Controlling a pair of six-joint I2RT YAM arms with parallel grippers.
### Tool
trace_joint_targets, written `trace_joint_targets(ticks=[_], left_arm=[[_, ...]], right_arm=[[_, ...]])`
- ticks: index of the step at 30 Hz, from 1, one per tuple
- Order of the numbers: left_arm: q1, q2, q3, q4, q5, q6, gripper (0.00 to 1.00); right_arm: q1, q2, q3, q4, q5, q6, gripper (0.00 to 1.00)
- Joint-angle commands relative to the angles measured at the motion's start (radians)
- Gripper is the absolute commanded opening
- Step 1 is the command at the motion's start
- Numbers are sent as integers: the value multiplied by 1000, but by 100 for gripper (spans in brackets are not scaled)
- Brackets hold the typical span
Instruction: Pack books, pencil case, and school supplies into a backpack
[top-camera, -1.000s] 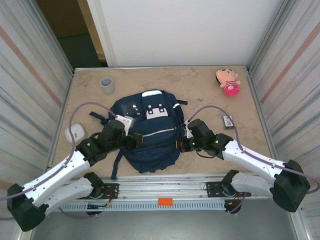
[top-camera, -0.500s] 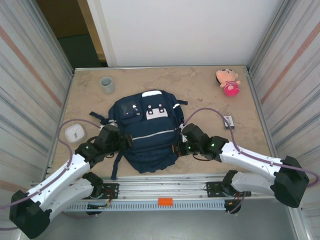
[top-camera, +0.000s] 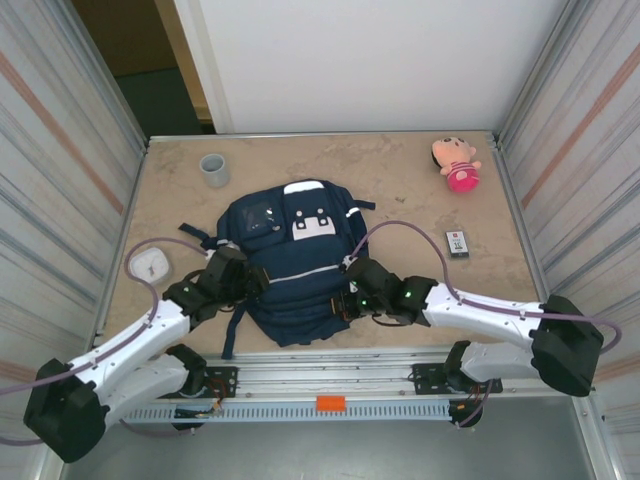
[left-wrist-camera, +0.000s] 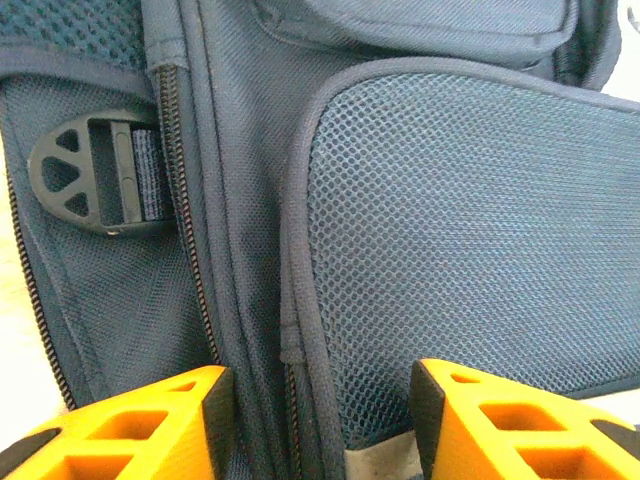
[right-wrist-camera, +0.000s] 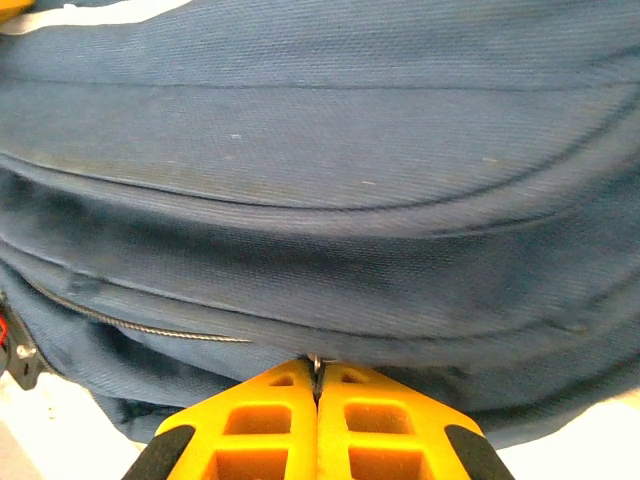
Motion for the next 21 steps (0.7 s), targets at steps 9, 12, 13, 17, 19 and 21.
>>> trace_joint_targets(ticks=[9, 12, 13, 17, 19, 21], left_arm=[[111, 57, 118, -48, 23, -4, 53], [109, 51, 161, -124, 18, -36, 54], [110, 44, 170, -147, 20, -54, 55], [110, 0, 181, -200, 36, -111, 55], [110, -22, 184, -217, 53, -124, 57], [108, -44, 182, -234, 72, -153, 57]], right_arm=[[47, 77, 78, 76, -26, 44, 0], [39, 81, 88, 62, -27, 37, 0], [35, 80, 90, 58, -30, 34, 0], [15, 74, 94, 33, -46, 16, 0], [6, 68, 92, 23, -53, 11, 0], [-6, 62, 88, 16, -61, 8, 0]])
